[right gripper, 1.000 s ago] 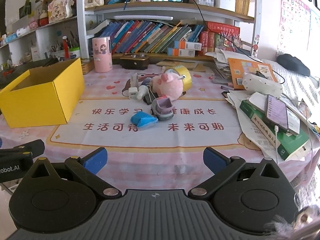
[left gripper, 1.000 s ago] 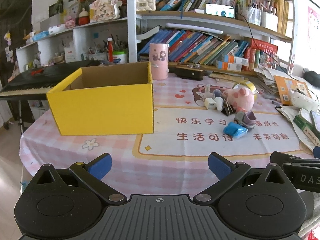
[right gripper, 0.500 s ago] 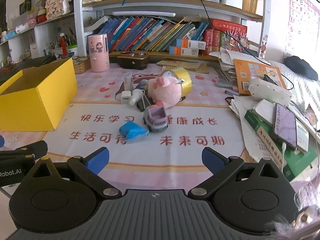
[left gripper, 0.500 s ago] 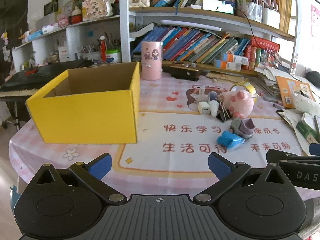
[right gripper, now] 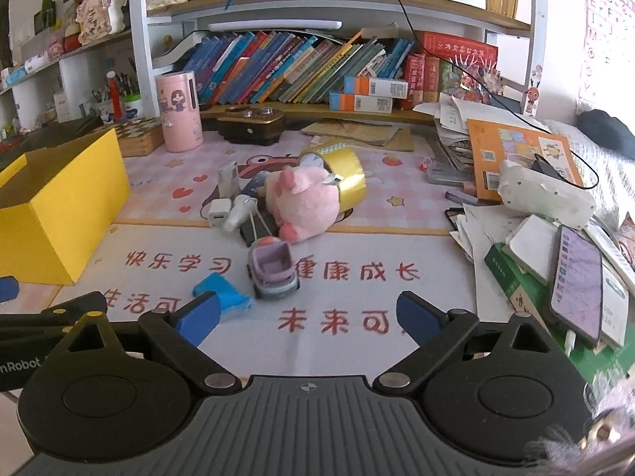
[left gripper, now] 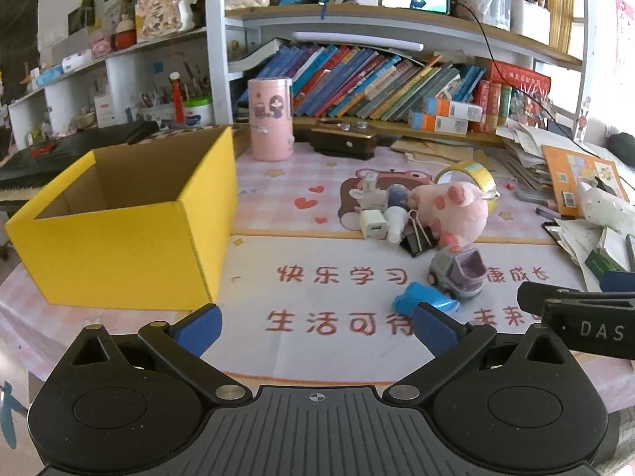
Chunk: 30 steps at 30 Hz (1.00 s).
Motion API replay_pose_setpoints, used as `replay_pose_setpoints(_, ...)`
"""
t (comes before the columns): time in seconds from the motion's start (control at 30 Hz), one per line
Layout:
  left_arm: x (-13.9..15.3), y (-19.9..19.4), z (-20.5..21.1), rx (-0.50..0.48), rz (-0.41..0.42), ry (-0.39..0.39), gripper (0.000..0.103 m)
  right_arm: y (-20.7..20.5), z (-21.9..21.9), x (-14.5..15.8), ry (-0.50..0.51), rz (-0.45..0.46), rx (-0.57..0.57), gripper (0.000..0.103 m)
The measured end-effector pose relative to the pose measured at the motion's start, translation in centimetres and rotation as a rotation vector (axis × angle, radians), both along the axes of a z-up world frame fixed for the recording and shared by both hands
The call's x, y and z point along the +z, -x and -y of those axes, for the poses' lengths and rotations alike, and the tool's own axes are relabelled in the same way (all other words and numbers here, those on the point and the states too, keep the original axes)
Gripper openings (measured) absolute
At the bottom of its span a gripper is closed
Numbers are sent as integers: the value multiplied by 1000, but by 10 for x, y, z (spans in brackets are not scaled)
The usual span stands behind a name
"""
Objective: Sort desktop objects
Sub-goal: 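Grasp the blue block with the left tool while the right tool grasps the grey toy car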
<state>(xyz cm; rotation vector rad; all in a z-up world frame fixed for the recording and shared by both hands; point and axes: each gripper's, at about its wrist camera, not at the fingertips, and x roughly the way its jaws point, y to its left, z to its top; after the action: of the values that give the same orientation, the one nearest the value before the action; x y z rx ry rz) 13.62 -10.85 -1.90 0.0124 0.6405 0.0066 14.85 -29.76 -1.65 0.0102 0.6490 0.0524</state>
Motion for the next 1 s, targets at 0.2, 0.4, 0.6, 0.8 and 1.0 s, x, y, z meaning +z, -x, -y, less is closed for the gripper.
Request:
replay_pose_setpoints(0.2, -4, -18, 22, -10, -30, -9, 102, -21, 17, -1, -13, -8, 29, 88)
replay_pose_setpoints(0.4, -17, -36, 48, -73, -76, -24, 98, -44, 28, -3, -9, -17, 84, 83)
replay_pose_setpoints(0.6, -34, -55, 77, -162, -83, -60, 83, -62, 39, -5, 0, -24, 135, 81)
replay_pose_setpoints(0.8, -54, -79, 86, -158, -137, -84, 63, -79, 43, -5, 5, -32, 184, 81)
replay_pose_setpoints(1.0, -61, -84, 82, -174, -148, -70, 43, -92, 34, -11, 2, -65, 254, 81)
